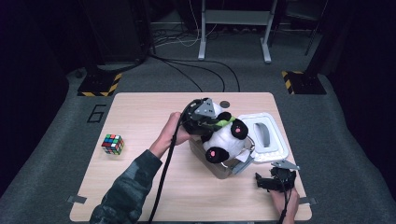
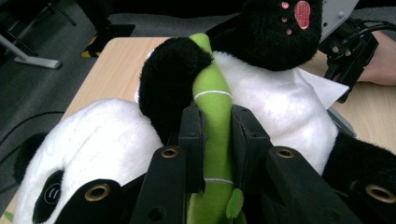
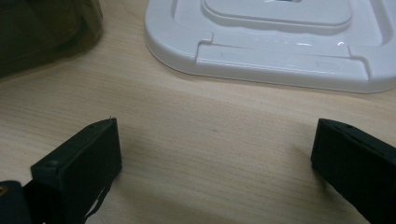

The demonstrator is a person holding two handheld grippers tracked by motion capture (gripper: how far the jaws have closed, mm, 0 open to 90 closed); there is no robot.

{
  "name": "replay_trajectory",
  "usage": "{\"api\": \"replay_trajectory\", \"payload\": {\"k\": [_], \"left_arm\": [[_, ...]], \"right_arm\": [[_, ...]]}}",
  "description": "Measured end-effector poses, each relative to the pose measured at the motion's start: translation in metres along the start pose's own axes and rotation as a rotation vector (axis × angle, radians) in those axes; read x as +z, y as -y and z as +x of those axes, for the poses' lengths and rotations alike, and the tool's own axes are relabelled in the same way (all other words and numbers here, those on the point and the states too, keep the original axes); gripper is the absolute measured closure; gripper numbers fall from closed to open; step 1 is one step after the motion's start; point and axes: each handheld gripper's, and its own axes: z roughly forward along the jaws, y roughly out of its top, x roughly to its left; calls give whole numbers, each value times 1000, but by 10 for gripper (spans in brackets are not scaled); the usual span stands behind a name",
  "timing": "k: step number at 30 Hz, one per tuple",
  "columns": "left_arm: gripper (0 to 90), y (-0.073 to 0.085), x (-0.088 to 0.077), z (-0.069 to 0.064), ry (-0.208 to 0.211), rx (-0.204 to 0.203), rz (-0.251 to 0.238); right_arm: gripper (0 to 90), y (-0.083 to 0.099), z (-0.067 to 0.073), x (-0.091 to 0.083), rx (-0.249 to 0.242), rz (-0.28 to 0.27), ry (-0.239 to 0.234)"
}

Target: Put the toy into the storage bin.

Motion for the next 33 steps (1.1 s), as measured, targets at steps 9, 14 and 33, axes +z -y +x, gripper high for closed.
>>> {"api": "replay_trajectory", "payload": {"k": [9, 14, 33], "left_arm": [[759, 0, 13, -2, 42, -22, 14], [749, 0, 21, -3, 61, -23, 34], [245, 21, -4, 13, -64, -225, -89]], "right_arm": [[11, 0, 0, 0, 0, 0, 0], [12, 0, 0, 0, -1, 0, 0], [12, 0, 0, 0, 0, 0, -1]]}}
